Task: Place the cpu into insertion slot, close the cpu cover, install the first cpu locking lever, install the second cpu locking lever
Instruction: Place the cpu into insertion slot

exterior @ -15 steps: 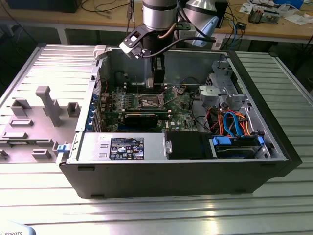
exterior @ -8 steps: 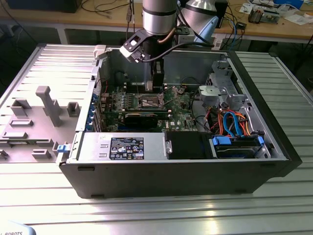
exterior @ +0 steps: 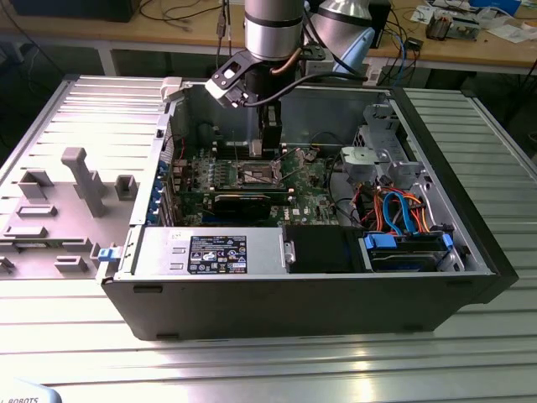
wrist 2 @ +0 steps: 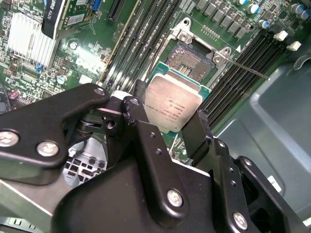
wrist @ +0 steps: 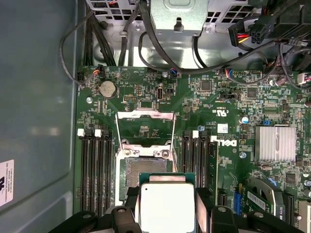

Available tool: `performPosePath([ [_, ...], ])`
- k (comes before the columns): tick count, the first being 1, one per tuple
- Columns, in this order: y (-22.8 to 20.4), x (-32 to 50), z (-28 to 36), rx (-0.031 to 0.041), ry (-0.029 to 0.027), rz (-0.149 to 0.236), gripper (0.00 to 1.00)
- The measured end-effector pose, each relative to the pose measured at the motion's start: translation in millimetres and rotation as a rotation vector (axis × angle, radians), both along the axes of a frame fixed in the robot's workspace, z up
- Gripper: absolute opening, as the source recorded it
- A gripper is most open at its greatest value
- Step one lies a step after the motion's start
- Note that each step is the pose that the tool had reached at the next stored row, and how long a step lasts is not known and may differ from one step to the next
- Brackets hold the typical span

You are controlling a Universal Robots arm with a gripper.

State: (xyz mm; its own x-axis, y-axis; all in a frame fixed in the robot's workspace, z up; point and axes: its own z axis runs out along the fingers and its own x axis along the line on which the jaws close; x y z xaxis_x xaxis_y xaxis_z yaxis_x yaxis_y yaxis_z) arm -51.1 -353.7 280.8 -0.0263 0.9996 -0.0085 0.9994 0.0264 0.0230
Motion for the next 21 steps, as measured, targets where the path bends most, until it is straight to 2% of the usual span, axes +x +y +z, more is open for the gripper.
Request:
performPosePath([
  [11, 0.0, 0.0, 0.0, -0.006, 0.0, 0.0, 0.54],
  [16, 0.0, 0.0, 0.0, -0.011, 0.0, 0.0, 0.54],
  [21, 0.0, 0.0, 0.0, -0.0192, 0.0, 0.0, 0.54],
])
